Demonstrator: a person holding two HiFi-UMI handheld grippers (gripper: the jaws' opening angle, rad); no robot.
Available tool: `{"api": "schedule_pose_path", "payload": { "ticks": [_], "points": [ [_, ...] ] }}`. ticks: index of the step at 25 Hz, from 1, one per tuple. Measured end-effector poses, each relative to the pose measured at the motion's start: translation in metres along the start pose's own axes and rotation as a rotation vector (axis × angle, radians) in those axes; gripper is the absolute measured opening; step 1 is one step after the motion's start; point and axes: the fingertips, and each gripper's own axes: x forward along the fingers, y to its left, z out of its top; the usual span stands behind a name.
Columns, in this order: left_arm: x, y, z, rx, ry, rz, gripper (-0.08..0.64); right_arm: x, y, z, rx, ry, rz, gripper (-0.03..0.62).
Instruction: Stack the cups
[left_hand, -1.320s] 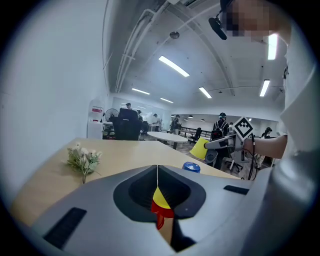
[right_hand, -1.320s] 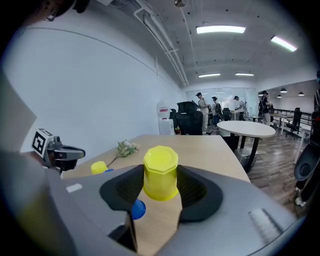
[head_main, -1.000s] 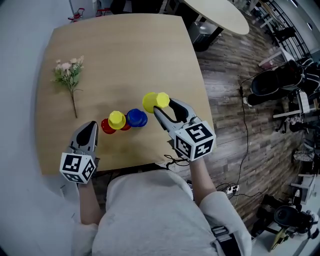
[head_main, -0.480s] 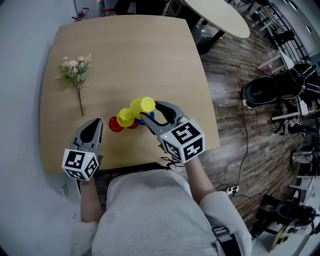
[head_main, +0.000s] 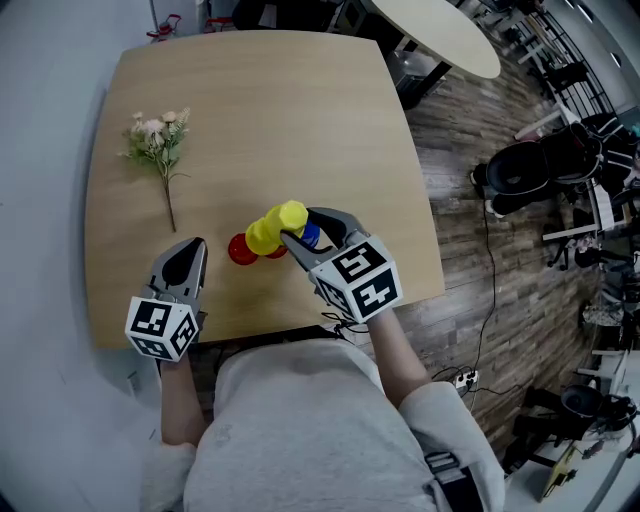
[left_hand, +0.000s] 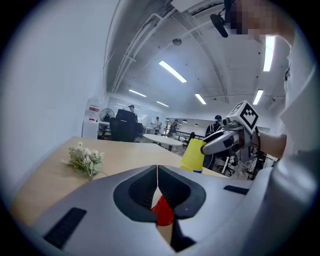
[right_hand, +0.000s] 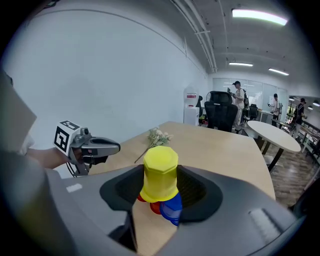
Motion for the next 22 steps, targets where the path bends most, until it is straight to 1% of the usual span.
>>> {"api": "schedule_pose_path", "payload": {
  "ticks": [5,9,14,18,22],
  "points": [
    [0.0,0.004,-0.003,-0.002,0.007,-0.015,0.012,0.004,0.003,-0.004,-0.025,0.022,-0.018,0.216],
    [0.0,0.008,-0.004,0.0,0.011,-0.026,0.011,0.006,0.002,-0.004,-0.026,0.02,-0.033,0.219],
    [-0.001,0.01,-0.006,-0.001,0.012,-0.042,0.011,0.005,0.001,-0.004,-0.017,-0.006,-0.039,0.224],
    [0.0,0.011,-0.007,0.003,0.012,-0.057,0.011,0.006,0.002,-0.005,-0.01,-0.018,-0.038,0.247],
    [0.004,0.016,-0.003,0.009,0.001,-0.066,0.011,0.006,-0.001,0.004,-0.011,-0.067,-0.041,0.255]
  ]
}}
